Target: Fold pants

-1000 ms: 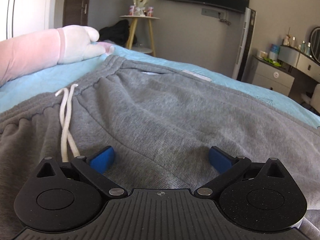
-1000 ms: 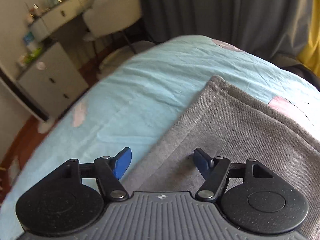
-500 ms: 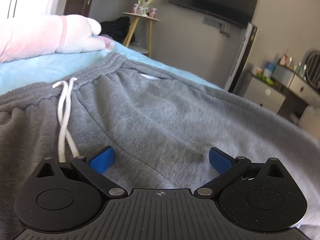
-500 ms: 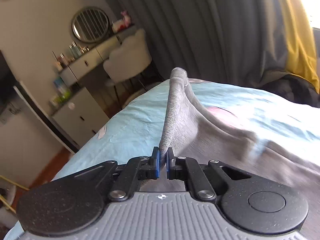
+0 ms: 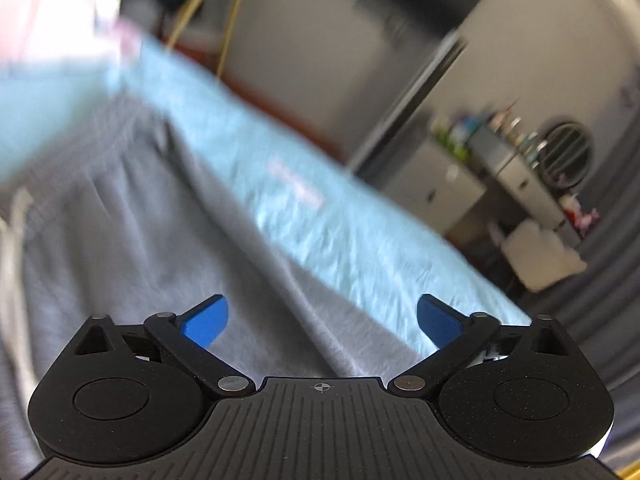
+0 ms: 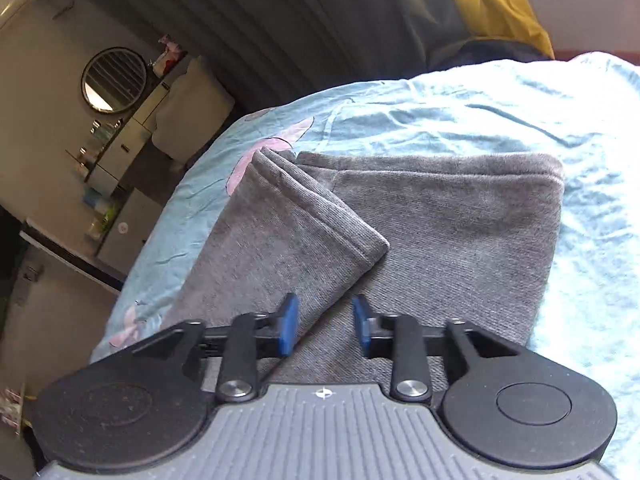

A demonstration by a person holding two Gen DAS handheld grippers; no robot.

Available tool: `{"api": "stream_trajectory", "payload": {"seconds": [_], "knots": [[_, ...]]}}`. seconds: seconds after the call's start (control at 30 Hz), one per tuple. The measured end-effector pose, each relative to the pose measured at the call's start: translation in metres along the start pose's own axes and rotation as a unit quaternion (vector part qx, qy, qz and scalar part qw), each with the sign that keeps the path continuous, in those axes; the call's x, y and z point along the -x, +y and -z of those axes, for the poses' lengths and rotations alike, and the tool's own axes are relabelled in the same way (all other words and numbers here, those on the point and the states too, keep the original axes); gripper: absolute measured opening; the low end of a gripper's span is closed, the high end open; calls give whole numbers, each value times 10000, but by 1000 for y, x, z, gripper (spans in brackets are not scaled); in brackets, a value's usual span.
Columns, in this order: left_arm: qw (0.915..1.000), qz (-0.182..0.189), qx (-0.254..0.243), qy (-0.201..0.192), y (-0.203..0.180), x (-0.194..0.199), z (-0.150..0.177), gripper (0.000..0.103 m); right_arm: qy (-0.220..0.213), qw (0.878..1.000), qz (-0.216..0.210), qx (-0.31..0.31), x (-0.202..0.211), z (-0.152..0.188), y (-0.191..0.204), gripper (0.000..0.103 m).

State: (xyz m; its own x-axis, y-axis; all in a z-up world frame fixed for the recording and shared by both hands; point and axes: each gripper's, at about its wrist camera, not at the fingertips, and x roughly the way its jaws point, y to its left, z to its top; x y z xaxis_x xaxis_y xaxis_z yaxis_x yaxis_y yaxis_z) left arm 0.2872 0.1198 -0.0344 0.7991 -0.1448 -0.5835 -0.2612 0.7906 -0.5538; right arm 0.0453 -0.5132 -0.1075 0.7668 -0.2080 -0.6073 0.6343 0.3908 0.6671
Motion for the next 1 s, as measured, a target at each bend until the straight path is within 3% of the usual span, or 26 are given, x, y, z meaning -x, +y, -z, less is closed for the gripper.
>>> {"api": "stream_trajectory", "payload": {"seconds": [0.07, 0.13, 0.17, 0.2, 0.3, 0.33, 0.37, 0.4, 0.43, 0.5, 0.63, 0.73, 0.83, 0.93, 1.0], "knots": [[9992, -45, 224, 328, 4, -25, -7, 80, 12, 9996, -169, -238, -8, -3, -4, 62], [9973, -30, 361, 644, 7, -49, -7, 77, 109, 9980, -247, -577, -23, -6, -8, 62], [9959, -69, 453, 777, 8, -58, -7, 69, 120, 9972, -299, -675, -27, -7, -9, 62], [9951, -103, 507, 843, 9, -65, -5, 60, 114, 9969, -325, -706, -32, -9, -7, 60], [9936, -64, 695, 892, 17, -75, -6, 52, 183, 9979, -353, -519, -45, -13, 4, 56], [9925, -8, 777, 939, 18, -76, -8, 48, 234, 9981, -339, -462, -51, -14, 9, 51], [9916, 25, 837, 990, 19, -76, -10, 21, 244, 9984, -298, -409, -55, -14, 12, 43], [9901, -9, 890, 1083, 21, -74, -12, 8, 305, 9986, -264, -347, -60, -15, 16, 17], [9891, 1, 976, 1100, 22, -69, -14, 7, 430, 9986, -145, -275, -62, -17, 19, 5], [9905, 139, 1021, 912, 21, -49, -16, 7, 438, 9990, 67, 54, -58, -22, 32, 5], [9951, 645, 544, 517, 16, 24, -15, 7, -77, 9954, -469, 826, -9, -50, 57, 5], [9959, 849, 99, 308, 32, 91, 4, 7, -470, 9916, -527, 1082, 30, -72, 55, 5], [9952, 798, 135, 547, 61, 137, 42, 7, -510, 9911, -413, 1159, 54, -76, 32, 5], [9940, 312, 40, 1048, 85, 150, 84, 8, -330, 9926, 20, 1169, 56, -64, 2, 5], [9908, 18, 245, 1329, 102, 147, 98, 11, -91, 9927, 452, 1116, 44, -50, -20, 5]]}}
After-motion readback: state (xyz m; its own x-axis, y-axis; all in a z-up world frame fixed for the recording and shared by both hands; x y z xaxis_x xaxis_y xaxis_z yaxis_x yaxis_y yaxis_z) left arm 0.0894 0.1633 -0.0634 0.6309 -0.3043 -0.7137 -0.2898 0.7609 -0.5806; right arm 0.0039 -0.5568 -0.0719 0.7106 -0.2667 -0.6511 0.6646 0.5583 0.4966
